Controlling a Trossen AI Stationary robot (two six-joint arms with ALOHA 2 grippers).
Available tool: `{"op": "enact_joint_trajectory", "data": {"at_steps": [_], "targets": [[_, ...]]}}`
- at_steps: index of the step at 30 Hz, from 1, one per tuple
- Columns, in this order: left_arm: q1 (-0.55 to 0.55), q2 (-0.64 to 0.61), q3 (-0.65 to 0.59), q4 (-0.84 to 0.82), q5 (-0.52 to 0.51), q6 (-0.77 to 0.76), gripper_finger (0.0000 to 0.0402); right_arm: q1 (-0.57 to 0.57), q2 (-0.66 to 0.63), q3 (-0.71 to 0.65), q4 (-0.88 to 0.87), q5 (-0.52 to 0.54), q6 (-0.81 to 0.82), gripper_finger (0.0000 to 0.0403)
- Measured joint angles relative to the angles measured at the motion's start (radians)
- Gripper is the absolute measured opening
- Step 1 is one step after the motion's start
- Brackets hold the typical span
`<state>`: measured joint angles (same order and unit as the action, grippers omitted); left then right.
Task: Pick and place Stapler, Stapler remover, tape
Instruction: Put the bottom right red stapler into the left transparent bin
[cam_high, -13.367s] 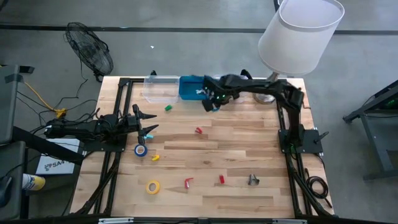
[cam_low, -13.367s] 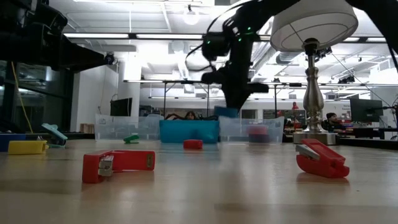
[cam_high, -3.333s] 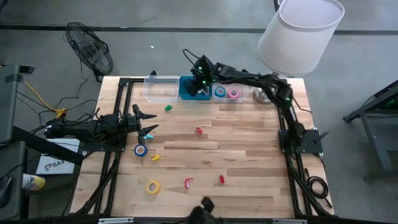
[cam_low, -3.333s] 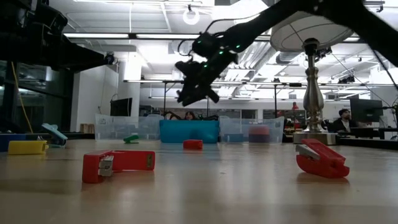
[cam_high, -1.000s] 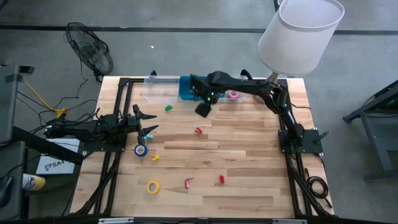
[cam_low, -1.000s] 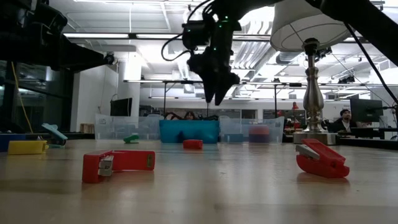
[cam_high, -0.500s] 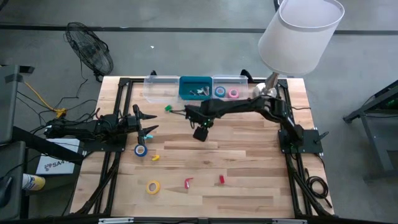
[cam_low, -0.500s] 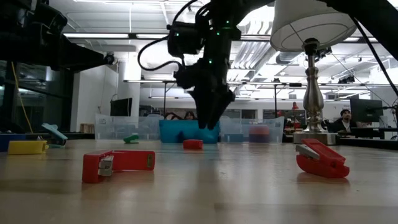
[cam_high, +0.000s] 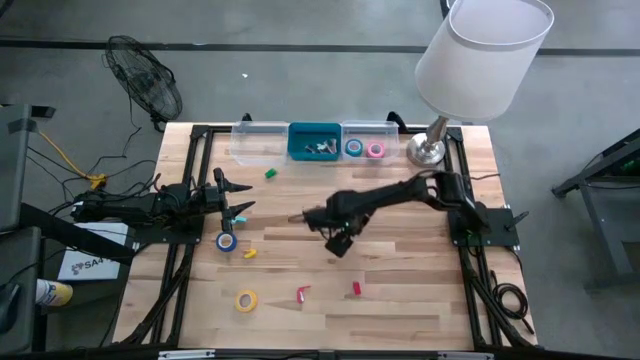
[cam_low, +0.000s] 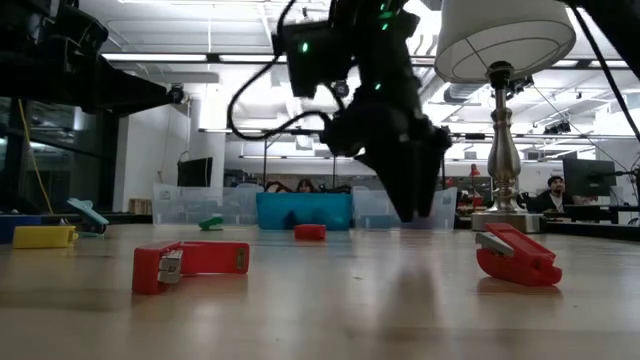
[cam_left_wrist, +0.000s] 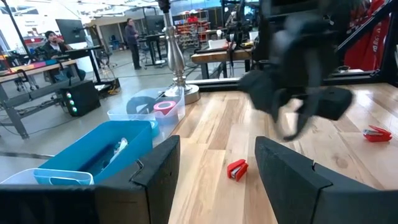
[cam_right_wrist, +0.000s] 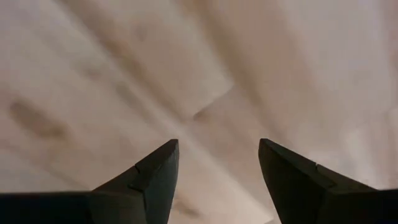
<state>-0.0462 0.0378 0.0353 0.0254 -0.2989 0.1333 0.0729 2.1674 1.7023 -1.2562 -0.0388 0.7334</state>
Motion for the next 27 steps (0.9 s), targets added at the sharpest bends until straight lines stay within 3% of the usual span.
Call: {"op": "enact_joint_trajectory", "data": {"at_steps": [13,27], "targets": [[0.0,0.0,0.0,0.0,0.0,0.0,0.0205,0.215,-0.003,0.0,0.038,-0.102,0.414,0.0212],[0.0,0.0,0.0,0.0,0.0,0.0,0.0205,0.34,-0.003,0.0,0.102,-0.037,0.691,0.0211]]}}
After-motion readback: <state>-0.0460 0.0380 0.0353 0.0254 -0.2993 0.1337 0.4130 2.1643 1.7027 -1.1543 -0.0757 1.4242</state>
